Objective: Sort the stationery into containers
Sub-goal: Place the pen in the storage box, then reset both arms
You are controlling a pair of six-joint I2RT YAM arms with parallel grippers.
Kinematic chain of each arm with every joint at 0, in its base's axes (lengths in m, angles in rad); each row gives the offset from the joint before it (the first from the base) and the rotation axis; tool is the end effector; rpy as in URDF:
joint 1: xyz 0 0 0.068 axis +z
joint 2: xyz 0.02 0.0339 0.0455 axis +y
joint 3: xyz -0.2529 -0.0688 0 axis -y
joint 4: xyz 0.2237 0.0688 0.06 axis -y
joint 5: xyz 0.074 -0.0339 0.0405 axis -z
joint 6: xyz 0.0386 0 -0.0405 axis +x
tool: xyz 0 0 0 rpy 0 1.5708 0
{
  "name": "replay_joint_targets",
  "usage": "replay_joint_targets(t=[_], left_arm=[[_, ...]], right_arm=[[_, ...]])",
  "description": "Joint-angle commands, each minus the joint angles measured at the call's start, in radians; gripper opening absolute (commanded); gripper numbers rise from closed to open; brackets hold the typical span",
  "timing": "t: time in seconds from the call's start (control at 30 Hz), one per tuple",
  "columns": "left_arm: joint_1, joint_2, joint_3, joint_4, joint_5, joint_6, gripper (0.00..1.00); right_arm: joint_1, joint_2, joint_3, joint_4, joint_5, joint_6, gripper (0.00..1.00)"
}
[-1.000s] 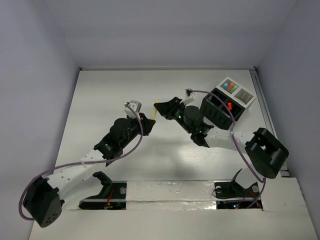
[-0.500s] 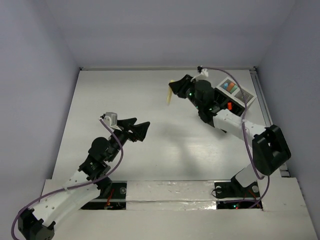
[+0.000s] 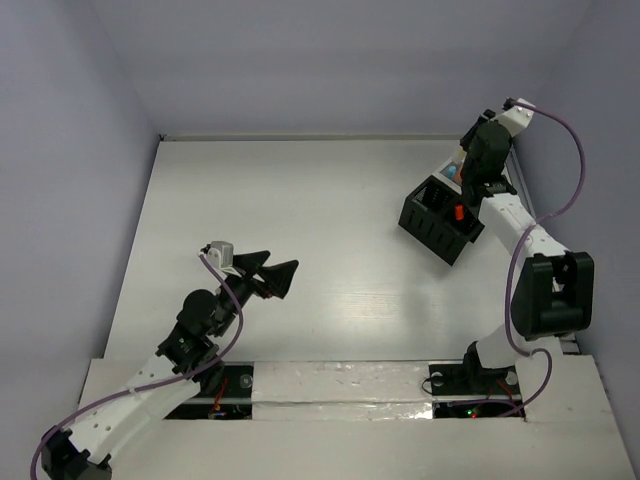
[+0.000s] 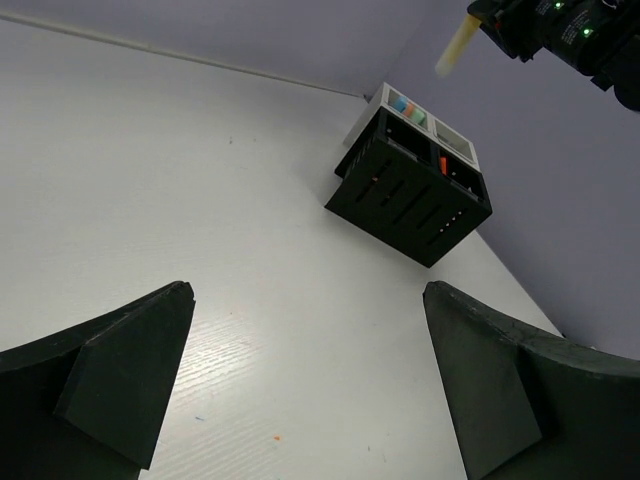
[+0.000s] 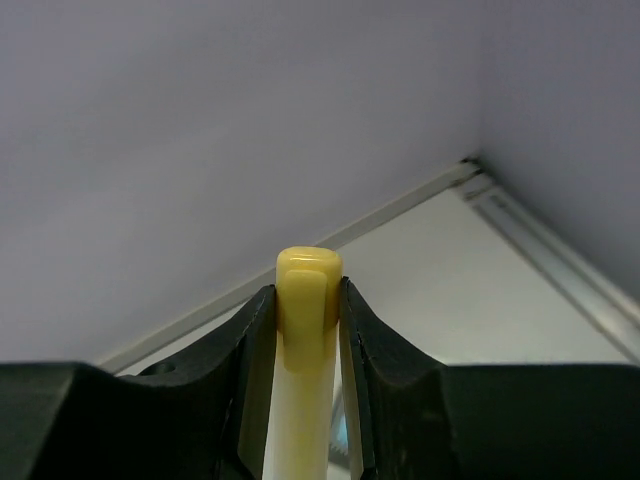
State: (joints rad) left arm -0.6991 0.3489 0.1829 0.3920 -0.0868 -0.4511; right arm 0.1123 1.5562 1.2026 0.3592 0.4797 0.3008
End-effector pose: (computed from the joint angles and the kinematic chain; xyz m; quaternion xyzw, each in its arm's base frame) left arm 0.0959 -0.0763 0.2474 0.0433 0.6217 -0.4024 0.6706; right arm 0.3549 0.0221 0.3458 0.2322 0.6660 -0.0227 0.7085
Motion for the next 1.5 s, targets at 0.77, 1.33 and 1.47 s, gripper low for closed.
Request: replay_joint_targets(t=[0.77,1.33,1.47], left_arm=[[-0.004,-0.004,-0.008,0.03,-0.013,-0.003,0.99],[-0.004,-0.016,-0.007,0.021,-0.051,-0.011,0.99],[-0.004,-0.013,-0.002,0.036,-0.068,-0.034,0.99]], right_arm=[[-0.048,0.179,-0.044,0.162,0.14,-0.194,0.03],[-0.01,-0.06,-0.08,0.035,0.022,-0.094,1.0],[0.058,-0.185,-0.077,-0.038,-0.071,-0.011,1.0]])
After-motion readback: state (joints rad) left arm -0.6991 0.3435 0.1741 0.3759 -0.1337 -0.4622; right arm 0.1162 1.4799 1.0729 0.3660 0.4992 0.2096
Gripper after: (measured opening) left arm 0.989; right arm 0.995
